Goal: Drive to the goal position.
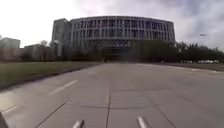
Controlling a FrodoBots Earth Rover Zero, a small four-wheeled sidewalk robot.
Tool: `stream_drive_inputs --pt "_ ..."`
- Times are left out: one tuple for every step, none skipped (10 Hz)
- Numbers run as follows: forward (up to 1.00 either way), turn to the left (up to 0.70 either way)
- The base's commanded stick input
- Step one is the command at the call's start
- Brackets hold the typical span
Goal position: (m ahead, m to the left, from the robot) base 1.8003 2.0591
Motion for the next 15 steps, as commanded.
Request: stream_drive_inputs --pt "1.00 0.00" --pt "1.00 0.00" --pt "1.00 0.00" --pt "1.00 0.00" --pt "0.45 0.00" --pt "0.00 0.00" --pt "0.00 0.00" --pt "0.00 0.00" --pt "0.00 0.00" --pt "0.00 0.00" --pt "0.00 0.00" --pt "0.00 0.00" --pt "0.00 0.00" --pt "0.00 -0.27" --pt "0.00 -0.45"
